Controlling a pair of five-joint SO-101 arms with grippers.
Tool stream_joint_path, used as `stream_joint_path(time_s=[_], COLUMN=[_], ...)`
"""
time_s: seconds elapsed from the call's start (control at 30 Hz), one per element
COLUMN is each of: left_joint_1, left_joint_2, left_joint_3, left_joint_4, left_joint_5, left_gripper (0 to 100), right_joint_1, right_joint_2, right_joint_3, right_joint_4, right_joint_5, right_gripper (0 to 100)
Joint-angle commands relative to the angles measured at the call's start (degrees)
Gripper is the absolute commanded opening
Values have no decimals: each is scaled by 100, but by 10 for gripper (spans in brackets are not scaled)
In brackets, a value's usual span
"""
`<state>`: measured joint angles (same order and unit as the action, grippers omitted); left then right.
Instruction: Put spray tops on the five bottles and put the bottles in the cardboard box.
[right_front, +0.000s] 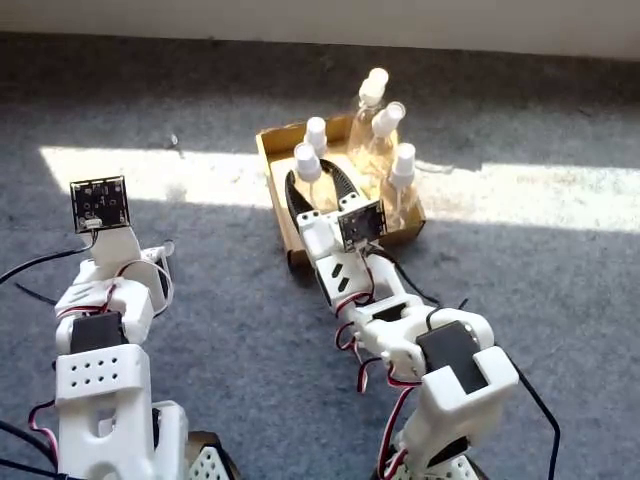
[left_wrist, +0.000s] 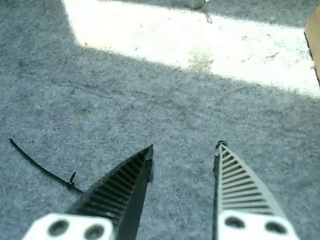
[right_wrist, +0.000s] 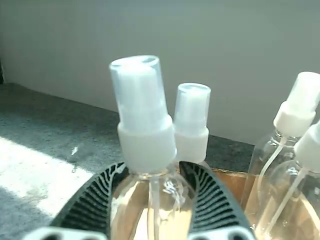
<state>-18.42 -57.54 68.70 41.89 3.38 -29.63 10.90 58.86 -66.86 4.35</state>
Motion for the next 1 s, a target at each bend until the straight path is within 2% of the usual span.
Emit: stream_joint_path(time_s=[0.0,0.73,0.87,0.97], left_joint_1=[101,101,101,101], left_joint_2=[-84,-84,-84,-84], left_joint_3=[-22,-22,-22,-22], left_joint_4=[-88,-79,-79,-70], left_joint_5=[35,35,35,35], left_gripper=[189,189,189,189], right_joint_1=[-75,-57,-57,-57], right_joint_2=[-22,-31,-40,-40], right_joint_3=[-40,13,13,13], right_joint_4=[-75,-66,-66,-66], right_joint_5=[0,26,26,26], right_gripper=[5,14,92,105])
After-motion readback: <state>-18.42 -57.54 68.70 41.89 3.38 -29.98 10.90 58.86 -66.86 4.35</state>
